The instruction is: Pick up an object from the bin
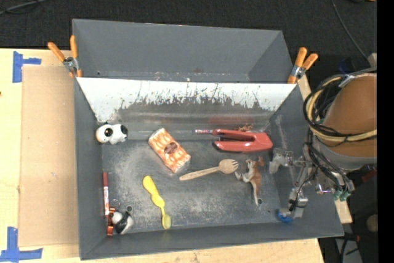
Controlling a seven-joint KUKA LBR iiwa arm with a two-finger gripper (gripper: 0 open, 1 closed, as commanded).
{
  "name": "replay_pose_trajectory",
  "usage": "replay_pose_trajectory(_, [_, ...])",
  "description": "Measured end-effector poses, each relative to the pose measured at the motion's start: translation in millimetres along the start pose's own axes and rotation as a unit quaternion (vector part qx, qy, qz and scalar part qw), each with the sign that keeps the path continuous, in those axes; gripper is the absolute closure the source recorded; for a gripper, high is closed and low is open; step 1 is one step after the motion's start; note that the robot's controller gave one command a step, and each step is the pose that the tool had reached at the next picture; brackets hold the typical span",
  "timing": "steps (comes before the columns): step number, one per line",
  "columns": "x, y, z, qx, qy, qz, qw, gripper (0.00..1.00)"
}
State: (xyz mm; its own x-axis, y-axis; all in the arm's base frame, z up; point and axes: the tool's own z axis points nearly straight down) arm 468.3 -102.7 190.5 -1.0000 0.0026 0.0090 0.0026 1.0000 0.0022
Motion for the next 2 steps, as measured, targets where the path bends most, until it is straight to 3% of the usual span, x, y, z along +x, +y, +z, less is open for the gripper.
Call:
replay_pose_trajectory(1, [-1.8, 0.4, -3.2, 0.001, -0.0036, -0.002, 1.0000, 0.00])
replay_pose_trajectory(2, [-29.5, -15.1, 51.9, 0.002, -0.0066, -0.124, 0.9923, 0.00])
